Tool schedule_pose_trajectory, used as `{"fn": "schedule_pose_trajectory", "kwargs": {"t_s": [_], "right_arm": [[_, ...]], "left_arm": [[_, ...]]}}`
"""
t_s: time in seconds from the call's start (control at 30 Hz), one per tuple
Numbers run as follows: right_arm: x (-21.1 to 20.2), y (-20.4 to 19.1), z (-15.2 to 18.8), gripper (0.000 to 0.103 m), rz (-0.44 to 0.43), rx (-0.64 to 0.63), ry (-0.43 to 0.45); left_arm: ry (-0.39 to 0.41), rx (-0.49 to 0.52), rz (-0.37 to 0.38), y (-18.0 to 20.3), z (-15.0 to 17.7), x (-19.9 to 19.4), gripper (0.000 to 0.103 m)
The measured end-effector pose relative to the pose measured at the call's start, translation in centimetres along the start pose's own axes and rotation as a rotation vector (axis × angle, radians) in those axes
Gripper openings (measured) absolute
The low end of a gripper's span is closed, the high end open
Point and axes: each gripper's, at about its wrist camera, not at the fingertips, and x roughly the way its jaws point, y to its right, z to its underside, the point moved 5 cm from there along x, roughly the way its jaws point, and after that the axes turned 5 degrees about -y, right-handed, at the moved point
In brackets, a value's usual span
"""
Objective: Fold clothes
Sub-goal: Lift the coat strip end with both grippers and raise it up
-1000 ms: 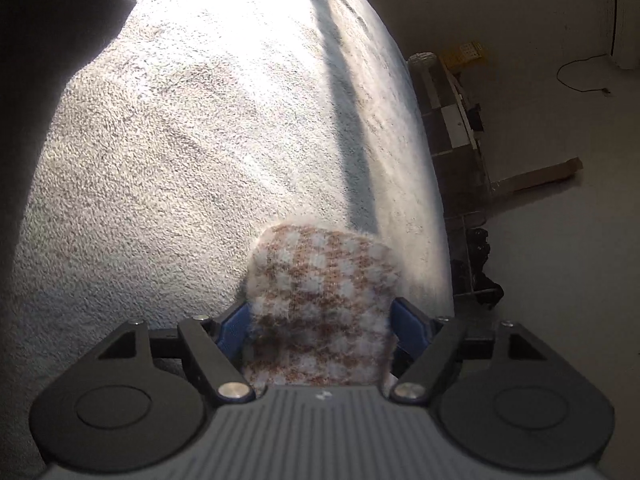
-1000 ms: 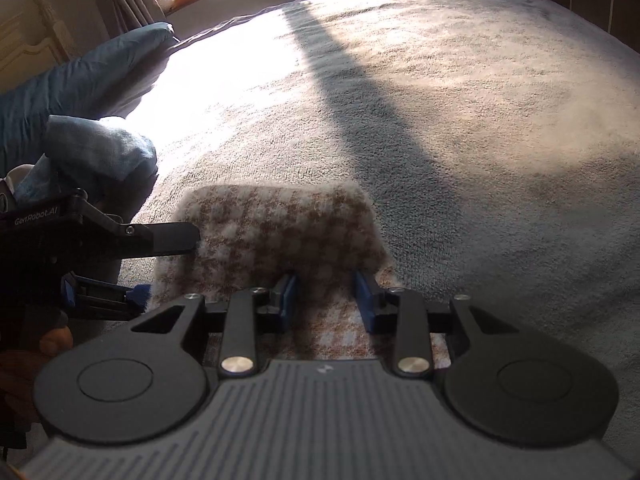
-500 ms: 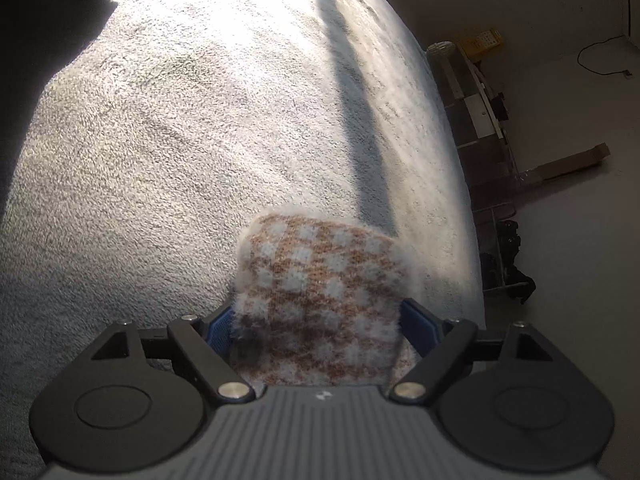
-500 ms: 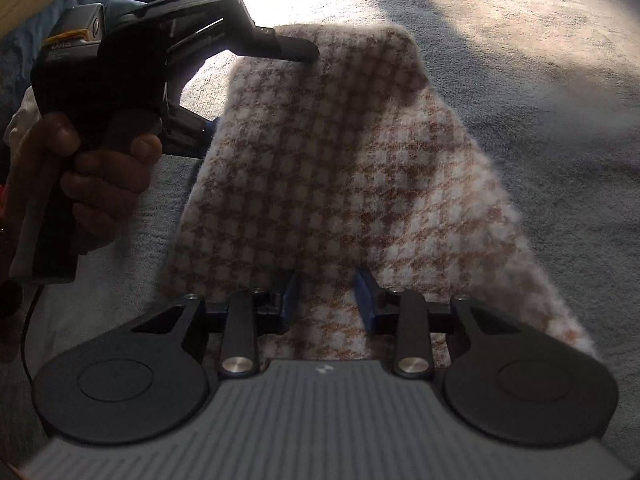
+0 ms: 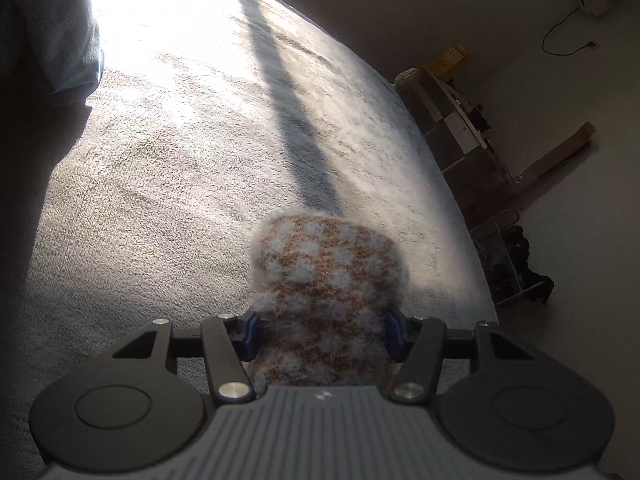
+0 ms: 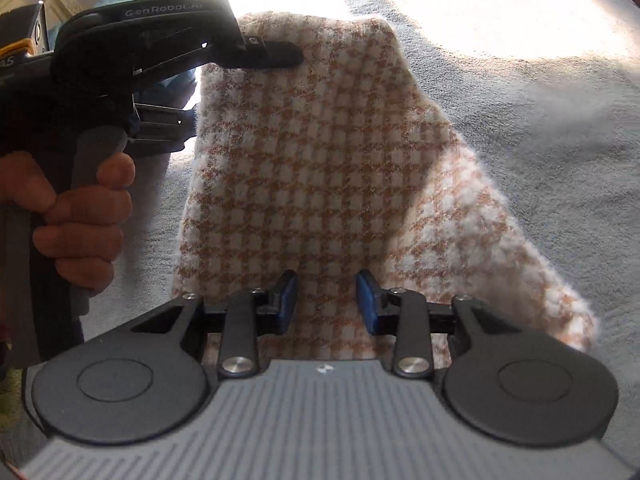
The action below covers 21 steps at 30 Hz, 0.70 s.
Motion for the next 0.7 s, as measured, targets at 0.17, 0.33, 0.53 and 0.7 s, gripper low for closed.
{"fn": "schedule_pose_trajectory", "kwargs": {"t_s": [0.17, 0.33, 0.53, 0.7], "right_arm": [[-3.0, -0.7, 6.3, 0.032, 0.027, 0.008, -0.089], [-0.7, -0.4, 10.0, 0.033, 0.114, -0.001, -0.083], [-3.2, -1.1, 10.4, 0.034, 0.102, 0.107, 0.001], [-2.9, -1.3, 9.8, 0.034, 0.005, 0.231, 0.097]], "left_arm": [[0.028, 0.059, 0.051, 2.2, 0.2, -2.2, 0.057], [0.045, 0.118, 0.097, 4.4, 1.3, -4.8, 0.057], [0.059, 0.191, 0.142, 6.7, 2.5, -7.5, 0.057], [0.059, 0.257, 0.172, 8.5, 3.8, -9.6, 0.057]]}}
